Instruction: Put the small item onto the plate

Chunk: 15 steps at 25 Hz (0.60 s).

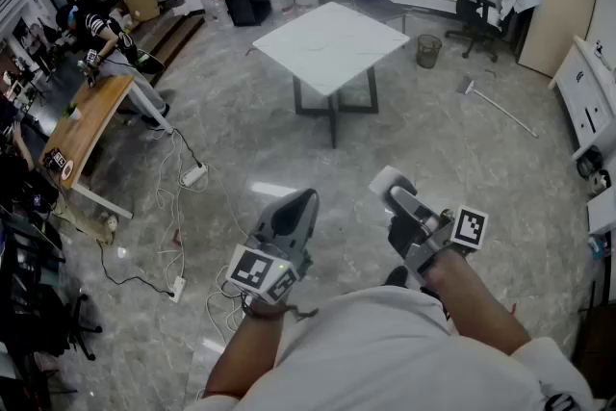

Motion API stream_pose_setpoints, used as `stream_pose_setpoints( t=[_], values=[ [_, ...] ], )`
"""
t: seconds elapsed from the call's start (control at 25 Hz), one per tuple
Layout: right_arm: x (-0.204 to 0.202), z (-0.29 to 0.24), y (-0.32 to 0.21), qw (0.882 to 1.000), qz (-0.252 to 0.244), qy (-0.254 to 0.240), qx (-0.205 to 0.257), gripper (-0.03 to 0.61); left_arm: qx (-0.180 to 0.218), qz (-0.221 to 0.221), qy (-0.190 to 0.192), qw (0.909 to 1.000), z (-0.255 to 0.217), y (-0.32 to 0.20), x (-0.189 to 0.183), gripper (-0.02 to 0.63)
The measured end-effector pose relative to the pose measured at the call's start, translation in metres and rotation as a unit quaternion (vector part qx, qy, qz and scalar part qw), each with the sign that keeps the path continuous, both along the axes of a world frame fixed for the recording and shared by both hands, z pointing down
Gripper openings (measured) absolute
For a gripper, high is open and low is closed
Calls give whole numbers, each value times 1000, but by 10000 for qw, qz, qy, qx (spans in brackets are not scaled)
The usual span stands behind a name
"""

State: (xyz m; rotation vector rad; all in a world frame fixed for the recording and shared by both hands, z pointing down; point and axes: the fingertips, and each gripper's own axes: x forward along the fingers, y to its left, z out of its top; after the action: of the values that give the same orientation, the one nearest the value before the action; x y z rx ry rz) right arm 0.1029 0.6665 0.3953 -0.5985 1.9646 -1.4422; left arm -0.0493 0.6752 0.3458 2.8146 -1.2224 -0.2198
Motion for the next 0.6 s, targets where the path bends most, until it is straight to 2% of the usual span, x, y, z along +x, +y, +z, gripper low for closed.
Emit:
stream_pose_setpoints(
  t=[0.6],
  values=[
    [-28, -2, 1, 9998, -176, 4, 89, 104, -16, -20, 91, 10000, -1, 2, -21, 6]
  ],
)
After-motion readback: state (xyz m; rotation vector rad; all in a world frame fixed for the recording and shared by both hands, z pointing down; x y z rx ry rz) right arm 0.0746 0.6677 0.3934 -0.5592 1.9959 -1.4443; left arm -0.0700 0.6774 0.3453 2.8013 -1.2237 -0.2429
